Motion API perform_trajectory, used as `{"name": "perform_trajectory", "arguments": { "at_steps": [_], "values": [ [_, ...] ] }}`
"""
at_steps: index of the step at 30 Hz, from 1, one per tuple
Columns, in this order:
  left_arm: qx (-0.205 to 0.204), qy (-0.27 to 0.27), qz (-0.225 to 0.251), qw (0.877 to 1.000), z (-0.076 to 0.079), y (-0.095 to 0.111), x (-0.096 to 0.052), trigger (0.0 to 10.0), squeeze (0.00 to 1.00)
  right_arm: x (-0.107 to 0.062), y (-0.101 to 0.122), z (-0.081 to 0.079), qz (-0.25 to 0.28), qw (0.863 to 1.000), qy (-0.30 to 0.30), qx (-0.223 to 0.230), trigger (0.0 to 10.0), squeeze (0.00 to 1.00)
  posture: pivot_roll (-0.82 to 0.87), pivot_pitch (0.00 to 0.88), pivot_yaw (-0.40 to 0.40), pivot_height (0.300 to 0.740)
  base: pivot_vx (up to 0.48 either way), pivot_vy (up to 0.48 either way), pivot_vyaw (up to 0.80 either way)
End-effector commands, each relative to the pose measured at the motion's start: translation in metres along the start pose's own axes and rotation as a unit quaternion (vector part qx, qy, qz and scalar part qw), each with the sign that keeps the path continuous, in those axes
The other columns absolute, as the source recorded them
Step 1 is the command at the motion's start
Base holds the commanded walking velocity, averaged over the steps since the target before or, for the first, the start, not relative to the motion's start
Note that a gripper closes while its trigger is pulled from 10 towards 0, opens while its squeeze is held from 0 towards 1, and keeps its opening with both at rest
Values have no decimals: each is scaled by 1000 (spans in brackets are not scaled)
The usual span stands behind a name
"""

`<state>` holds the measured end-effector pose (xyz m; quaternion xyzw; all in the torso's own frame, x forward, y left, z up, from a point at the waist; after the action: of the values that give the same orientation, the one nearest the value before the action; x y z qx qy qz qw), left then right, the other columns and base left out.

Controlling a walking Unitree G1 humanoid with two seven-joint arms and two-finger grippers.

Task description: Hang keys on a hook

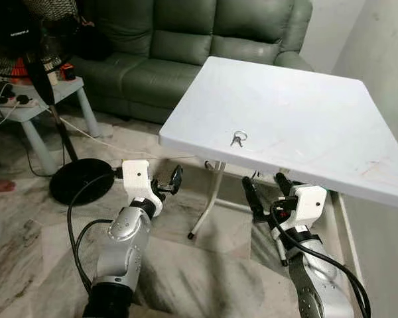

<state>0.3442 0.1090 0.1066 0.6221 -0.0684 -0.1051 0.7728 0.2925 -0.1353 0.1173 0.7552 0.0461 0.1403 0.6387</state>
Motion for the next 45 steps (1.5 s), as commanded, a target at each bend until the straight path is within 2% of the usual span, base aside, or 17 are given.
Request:
{"name": "perform_trajectory", "arguments": {
  "at_steps": [1,38,45],
  "values": [
    [-1,-4,-6,1000,3,-2,1,10000,0,0,6,2,7,1000,-3,-3,10000,0,27,3,-52,740,442,0,0],
    [-3,-2,-5,1000,3,2,3,10000,0,-1,6,2,4,1000,-2,0,10000,0,27,28,-55,740,446,0,0],
    [7,-12,7,1000,10,5,1,10000,0,-1,5,2,-2,1000,1,-1,10000,0,28,31,-59,740,0,0,0]
  ]
}}
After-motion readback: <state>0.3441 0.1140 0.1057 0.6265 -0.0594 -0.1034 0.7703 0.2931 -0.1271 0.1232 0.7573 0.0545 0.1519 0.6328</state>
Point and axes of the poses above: a point about 5 cm out from each wrist's last joint towards the gripper, its own x axis pointing out of the wrist towards the gripper, its own y axis along the axis of the wrist's last joint, z = x × y, the point moved 3 cm from there along x, pointing out of the wrist towards the gripper
